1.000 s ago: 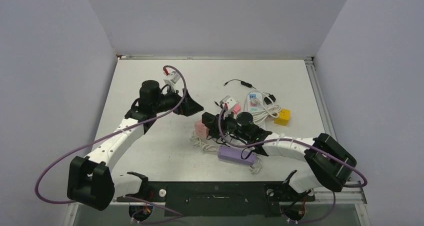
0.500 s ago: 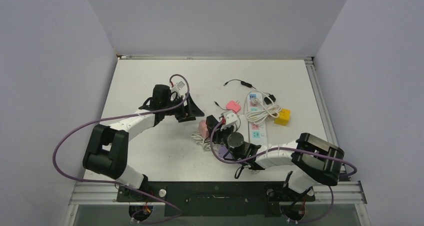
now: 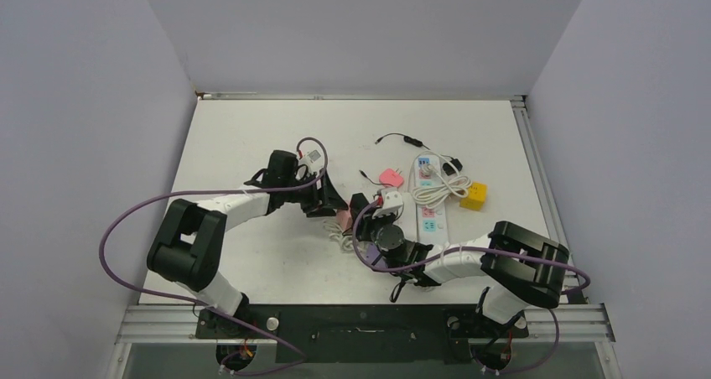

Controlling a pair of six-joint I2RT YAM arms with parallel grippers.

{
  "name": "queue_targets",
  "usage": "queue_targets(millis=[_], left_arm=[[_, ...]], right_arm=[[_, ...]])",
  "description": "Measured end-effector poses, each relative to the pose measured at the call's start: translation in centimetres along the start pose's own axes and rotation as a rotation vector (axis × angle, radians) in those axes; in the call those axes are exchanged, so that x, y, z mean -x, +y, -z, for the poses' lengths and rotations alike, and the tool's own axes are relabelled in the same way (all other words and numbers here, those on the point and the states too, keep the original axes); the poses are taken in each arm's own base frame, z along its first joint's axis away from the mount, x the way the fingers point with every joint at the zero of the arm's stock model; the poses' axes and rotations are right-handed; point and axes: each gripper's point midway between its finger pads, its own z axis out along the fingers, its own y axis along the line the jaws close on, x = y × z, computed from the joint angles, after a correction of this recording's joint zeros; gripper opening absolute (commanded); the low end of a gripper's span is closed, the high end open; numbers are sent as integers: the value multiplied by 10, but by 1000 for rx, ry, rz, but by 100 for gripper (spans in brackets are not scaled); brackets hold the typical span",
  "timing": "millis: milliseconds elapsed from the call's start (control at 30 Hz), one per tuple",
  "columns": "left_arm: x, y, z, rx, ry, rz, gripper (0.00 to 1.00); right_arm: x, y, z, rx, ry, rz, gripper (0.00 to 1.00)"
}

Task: Pull the plug off the socket
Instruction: Remove the plug from the socket.

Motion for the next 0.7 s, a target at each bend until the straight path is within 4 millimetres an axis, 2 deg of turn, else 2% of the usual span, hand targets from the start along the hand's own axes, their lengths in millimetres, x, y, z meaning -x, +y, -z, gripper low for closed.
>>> queue_targets(millis=[167,233,300,367,567,700], left_arm=[[-6,6,-7,6,29,23,55],[-6,6,-8,2,34,29,52],[-7,5,-10,2,42,28,50],[-7,4,-12,8,48,20,47],[-14,1,-19,29,86,-27,43],[-21,-1,-23,34,123,-41,43]], right_arm=[[-2,1,2,-12,-2,-2,5],[-3,0,3,-19,-1,-2,9],[-4,-1,3,-28,1,-3,19],[-5,-3,4,-39,4,-7,34],[-7,-9,11,-53,43,26,70],[3,-12,22,-50,58,52,86]])
